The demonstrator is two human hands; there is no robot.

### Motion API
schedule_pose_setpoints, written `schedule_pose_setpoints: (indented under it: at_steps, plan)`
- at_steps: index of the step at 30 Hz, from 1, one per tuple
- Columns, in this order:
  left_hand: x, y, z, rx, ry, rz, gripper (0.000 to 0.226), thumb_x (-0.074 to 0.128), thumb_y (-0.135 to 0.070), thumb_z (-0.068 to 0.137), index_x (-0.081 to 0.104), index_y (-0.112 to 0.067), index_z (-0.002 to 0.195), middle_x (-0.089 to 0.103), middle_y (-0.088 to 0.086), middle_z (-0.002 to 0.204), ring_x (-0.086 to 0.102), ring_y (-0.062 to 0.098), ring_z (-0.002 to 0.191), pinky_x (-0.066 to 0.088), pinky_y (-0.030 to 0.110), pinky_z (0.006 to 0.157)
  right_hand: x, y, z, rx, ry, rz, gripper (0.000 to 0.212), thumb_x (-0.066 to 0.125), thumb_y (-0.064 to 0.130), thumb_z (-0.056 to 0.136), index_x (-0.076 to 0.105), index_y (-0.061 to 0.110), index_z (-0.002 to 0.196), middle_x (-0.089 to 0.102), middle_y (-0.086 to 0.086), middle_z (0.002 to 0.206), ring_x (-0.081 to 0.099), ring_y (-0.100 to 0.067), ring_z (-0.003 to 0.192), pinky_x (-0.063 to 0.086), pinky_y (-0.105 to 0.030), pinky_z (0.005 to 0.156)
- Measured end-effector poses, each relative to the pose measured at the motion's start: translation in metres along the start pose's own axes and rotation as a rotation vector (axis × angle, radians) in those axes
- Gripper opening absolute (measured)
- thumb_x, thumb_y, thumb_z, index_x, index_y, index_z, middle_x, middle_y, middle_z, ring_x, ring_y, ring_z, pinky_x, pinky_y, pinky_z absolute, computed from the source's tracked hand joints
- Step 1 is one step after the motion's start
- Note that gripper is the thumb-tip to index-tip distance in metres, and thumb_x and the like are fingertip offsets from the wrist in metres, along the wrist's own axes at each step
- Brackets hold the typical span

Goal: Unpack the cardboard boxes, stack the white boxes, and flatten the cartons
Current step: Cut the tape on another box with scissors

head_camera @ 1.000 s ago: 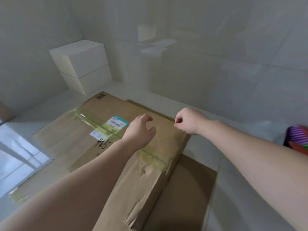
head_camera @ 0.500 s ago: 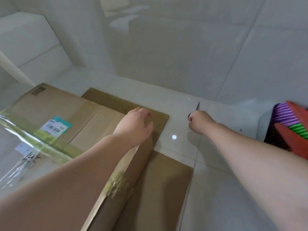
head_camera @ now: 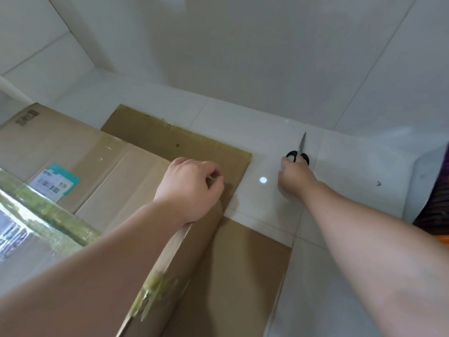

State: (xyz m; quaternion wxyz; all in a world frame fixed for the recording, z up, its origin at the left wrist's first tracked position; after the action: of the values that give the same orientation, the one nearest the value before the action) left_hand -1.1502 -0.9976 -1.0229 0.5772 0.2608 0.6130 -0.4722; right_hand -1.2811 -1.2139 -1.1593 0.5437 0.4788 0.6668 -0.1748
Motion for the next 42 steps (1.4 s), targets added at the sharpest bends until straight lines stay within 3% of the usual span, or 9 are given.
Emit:
schedule_pose_setpoints:
  at_steps: [2,8,13,16,22,25,32,38,42]
  plan:
    - [0.0,-0.001,0.0,-0.006,-0.006,-0.012,0.018,0.049,-0.034,0.088,0.066,-0.028,0.086,0.065,-0.014,0.077,0.055,0.013,0.084,0.021,0.016,0.085,0.003,0.0,0.005,0.013,-0.002,-0.028,0.046,0.035,0.015,0.096,0.028,0.0,0.14,0.012,-0.031,0.149,0.015,-0.042,0.138,0.026,-0.044,0.11]
    - [0.001,0.002,0.0,0.001,0.004,-0.013,0.019,0.047,-0.036,0.087,0.064,-0.029,0.083,0.063,-0.014,0.072,0.055,0.011,0.079,0.026,0.017,0.089,-0.006,-0.002,0.006,0.121,-0.147,-0.095,0.024,0.054,0.008,0.084,0.061,0.001,0.106,0.048,-0.02,0.119,0.056,-0.037,0.101,0.046,-0.04,0.091]
    - [0.002,0.004,0.001,0.009,-0.005,-0.023,0.02,0.046,-0.037,0.086,0.064,-0.029,0.082,0.06,-0.015,0.069,0.053,0.008,0.075,0.027,0.018,0.091,-0.006,-0.01,0.003,0.326,-0.181,-0.013,0.034,0.045,0.005,0.089,0.05,0.0,0.123,0.043,-0.021,0.123,0.055,-0.041,0.107,0.043,-0.044,0.096]
    - [-0.001,0.002,-0.001,0.011,-0.001,-0.037,0.022,0.045,-0.038,0.088,0.065,-0.029,0.087,0.061,-0.015,0.072,0.055,0.009,0.08,0.027,0.018,0.092,-0.007,-0.015,-0.01,0.401,-0.05,-0.027,0.044,0.052,0.005,0.08,0.045,0.001,0.123,0.05,-0.022,0.126,0.052,-0.036,0.117,0.044,-0.04,0.095]
    - [-0.023,0.011,-0.013,0.136,0.169,-0.087,0.043,0.047,-0.044,0.091,0.052,-0.021,0.127,0.05,-0.004,0.133,0.033,0.016,0.131,0.012,0.028,0.112,-0.018,0.0,-0.068,0.341,0.294,-0.312,0.021,0.068,0.005,0.064,0.056,0.007,0.081,0.056,-0.005,0.075,0.062,-0.021,0.079,0.043,-0.022,0.052]
    - [-0.046,0.026,-0.027,0.21,0.195,-0.066,0.05,0.049,-0.045,0.09,0.048,-0.018,0.132,0.044,-0.001,0.139,0.03,0.018,0.134,0.016,0.03,0.112,-0.017,0.009,-0.092,0.268,0.304,-0.298,0.029,0.066,0.009,0.068,0.055,0.009,0.094,0.055,-0.004,0.085,0.06,-0.021,0.091,0.042,-0.022,0.056]
    - [-0.088,0.047,-0.065,0.261,0.232,-0.086,0.042,0.056,-0.038,0.089,0.05,-0.023,0.128,0.044,-0.007,0.137,0.035,0.014,0.129,0.023,0.024,0.103,-0.068,0.049,-0.133,0.14,0.0,-0.031,0.014,0.061,0.008,0.074,0.063,0.012,0.087,0.064,-0.01,0.089,0.06,-0.028,0.086,0.043,-0.024,0.062]
    - [-0.087,0.071,-0.129,0.241,0.105,-0.14,0.031,0.06,-0.047,0.079,0.059,-0.026,0.102,0.053,-0.012,0.102,0.049,0.01,0.095,0.037,0.025,0.081,-0.057,0.076,-0.179,0.065,0.005,0.221,0.024,0.072,0.005,0.067,0.065,0.011,0.089,0.065,-0.009,0.085,0.061,-0.026,0.076,0.046,-0.027,0.06]
    - [-0.079,0.074,-0.144,0.224,0.257,-0.171,0.025,0.065,-0.048,0.078,0.054,-0.029,0.091,0.051,-0.012,0.094,0.05,0.01,0.085,0.038,0.023,0.07,-0.048,0.098,-0.197,-0.009,0.037,0.336,0.031,0.068,-0.001,0.067,0.062,0.014,0.093,0.064,-0.011,0.08,0.057,-0.024,0.064,0.046,-0.027,0.057]
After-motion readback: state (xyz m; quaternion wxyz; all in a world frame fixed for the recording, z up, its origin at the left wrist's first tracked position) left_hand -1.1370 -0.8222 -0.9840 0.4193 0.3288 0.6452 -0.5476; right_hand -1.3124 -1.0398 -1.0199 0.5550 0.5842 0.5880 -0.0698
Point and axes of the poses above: each hand's wrist, its own z-axis towards the middle knuckle, its own x-axis out of the palm, y = z × x, the point moved 2 cm from there along z, towards the middle knuckle
